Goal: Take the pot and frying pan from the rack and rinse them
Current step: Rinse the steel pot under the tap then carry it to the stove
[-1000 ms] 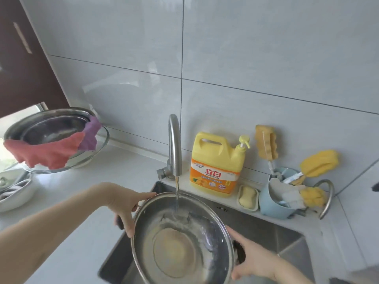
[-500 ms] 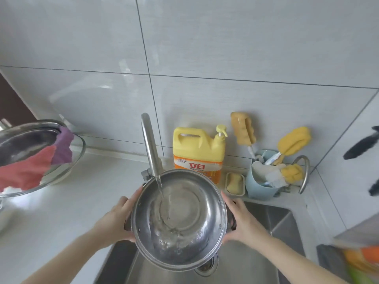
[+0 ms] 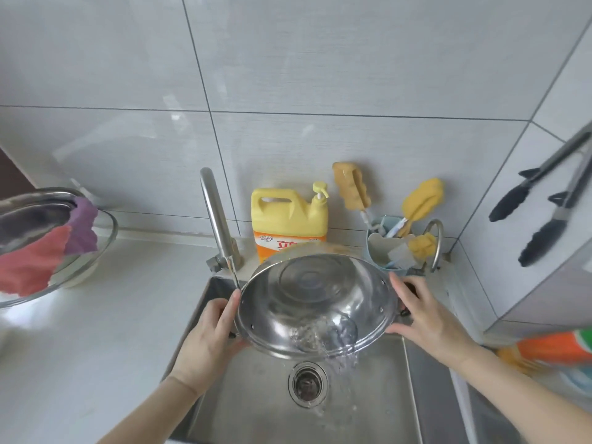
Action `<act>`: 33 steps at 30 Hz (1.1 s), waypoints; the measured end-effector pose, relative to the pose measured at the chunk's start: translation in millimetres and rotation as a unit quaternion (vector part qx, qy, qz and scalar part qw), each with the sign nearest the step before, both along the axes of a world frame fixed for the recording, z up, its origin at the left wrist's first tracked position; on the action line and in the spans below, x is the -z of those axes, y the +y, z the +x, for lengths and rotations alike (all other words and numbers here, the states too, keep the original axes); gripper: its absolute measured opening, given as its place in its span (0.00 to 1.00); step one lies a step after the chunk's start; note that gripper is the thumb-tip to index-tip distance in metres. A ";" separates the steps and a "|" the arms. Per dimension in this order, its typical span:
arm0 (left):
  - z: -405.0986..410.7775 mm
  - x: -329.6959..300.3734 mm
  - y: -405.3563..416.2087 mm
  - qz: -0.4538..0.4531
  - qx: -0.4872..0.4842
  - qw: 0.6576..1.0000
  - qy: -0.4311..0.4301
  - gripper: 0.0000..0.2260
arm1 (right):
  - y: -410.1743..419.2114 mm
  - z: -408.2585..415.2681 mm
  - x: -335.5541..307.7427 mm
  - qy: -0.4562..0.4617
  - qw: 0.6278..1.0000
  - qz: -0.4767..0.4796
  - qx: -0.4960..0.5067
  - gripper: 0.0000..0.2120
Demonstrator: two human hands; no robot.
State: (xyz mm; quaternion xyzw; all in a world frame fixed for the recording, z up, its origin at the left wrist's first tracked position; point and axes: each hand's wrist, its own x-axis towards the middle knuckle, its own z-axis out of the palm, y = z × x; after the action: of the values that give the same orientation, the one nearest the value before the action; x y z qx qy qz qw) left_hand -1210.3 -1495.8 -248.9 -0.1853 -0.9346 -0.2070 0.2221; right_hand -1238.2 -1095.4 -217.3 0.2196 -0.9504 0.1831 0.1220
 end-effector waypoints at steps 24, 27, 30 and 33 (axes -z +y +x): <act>4.7 -25.3 3.6 -0.024 0.027 0.998 0.060 0.48 | 8.4 10.1 -40.7 0.036 0.999 0.012 -0.007 0.69; 1.9 -11.0 1.7 -0.005 0.030 0.996 -0.085 0.58 | 10.2 2.4 -22.2 -0.095 0.995 0.016 -0.001 0.67; -4.3 -1.5 -2.5 0.001 0.021 0.976 -0.217 0.59 | 9.1 -7.0 -7.6 -0.201 0.979 0.020 -0.008 0.65; -16.0 0.8 -8.9 0.025 0.014 0.937 -0.349 0.60 | 4.2 -19.7 -3.1 -0.277 0.961 -0.005 -0.016 0.63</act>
State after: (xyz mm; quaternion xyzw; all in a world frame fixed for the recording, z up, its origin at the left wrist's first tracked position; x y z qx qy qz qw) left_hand -1226.2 -1504.7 -249.7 -0.1086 -0.9452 -0.2852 -0.1163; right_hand -1257.9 -1091.2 -214.3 0.1747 -0.9424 0.2440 -0.1478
